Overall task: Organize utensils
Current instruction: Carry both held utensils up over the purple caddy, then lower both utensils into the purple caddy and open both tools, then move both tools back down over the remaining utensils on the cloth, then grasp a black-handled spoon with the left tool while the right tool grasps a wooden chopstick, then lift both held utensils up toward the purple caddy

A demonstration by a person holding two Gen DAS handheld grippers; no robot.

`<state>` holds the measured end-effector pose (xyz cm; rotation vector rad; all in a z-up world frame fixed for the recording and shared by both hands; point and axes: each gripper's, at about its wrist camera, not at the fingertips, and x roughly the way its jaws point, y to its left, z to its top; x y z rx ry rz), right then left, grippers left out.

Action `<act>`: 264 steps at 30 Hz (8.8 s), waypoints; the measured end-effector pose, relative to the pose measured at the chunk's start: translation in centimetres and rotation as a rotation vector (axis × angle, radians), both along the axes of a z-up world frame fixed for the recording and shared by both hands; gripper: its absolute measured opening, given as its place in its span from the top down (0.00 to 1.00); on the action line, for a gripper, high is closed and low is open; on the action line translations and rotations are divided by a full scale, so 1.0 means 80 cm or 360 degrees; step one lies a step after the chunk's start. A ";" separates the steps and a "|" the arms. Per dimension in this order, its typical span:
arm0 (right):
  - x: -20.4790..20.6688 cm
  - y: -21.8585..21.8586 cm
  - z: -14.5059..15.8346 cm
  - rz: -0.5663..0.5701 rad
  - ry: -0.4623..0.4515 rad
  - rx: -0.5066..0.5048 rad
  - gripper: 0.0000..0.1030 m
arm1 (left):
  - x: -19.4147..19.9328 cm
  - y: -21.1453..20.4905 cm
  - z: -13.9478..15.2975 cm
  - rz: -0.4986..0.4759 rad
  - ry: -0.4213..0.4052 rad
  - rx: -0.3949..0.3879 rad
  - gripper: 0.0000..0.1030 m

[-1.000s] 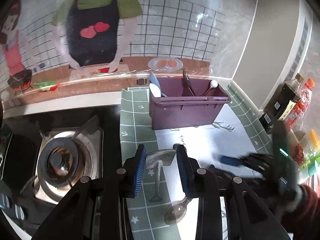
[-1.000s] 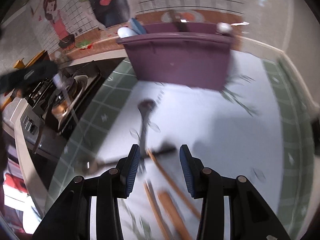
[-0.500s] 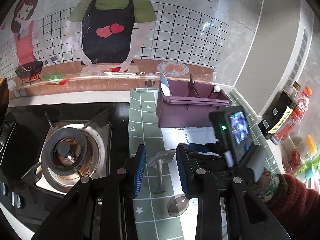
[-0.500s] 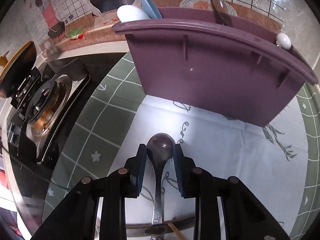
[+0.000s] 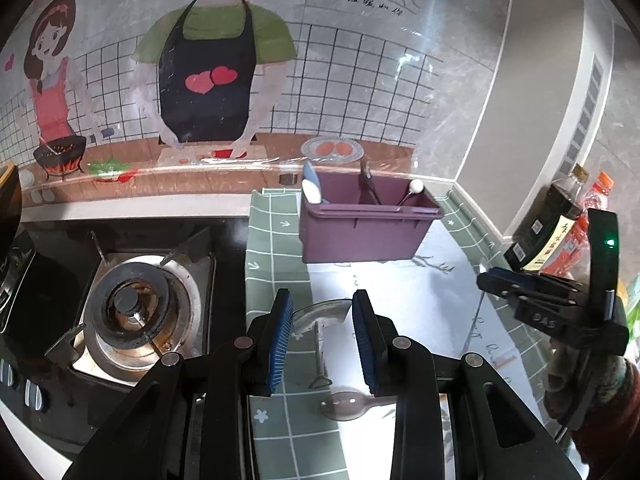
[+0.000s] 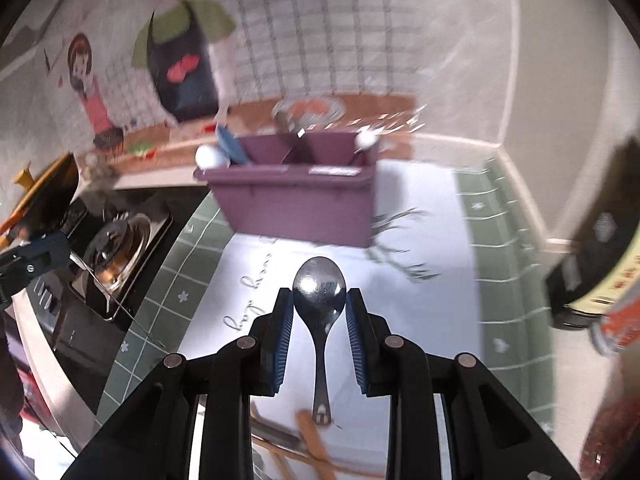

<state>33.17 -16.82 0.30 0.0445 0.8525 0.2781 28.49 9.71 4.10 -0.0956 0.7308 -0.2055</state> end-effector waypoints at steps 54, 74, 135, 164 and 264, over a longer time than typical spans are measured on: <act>-0.011 -0.021 0.098 -0.0125 -0.0351 -0.0029 0.75 | 0.033 -0.055 0.050 -0.0136 -0.0115 -0.0137 0.69; 0.172 0.008 0.154 -0.0207 -0.0676 0.0167 0.75 | 0.221 -0.047 0.106 -0.0117 -0.0254 -0.0103 0.69; -0.091 -0.038 -0.109 0.0078 0.0489 -0.0116 0.87 | -0.032 -0.074 -0.170 -0.0494 0.0792 -0.0105 0.44; -0.106 -0.119 -0.113 -0.0163 0.0511 -0.0029 0.78 | -0.028 -0.160 -0.159 -0.0708 0.0692 0.0336 0.44; 0.068 -0.043 0.290 -0.0107 -0.0750 0.0056 0.95 | 0.111 -0.052 0.185 0.0235 -0.0852 -0.0213 0.88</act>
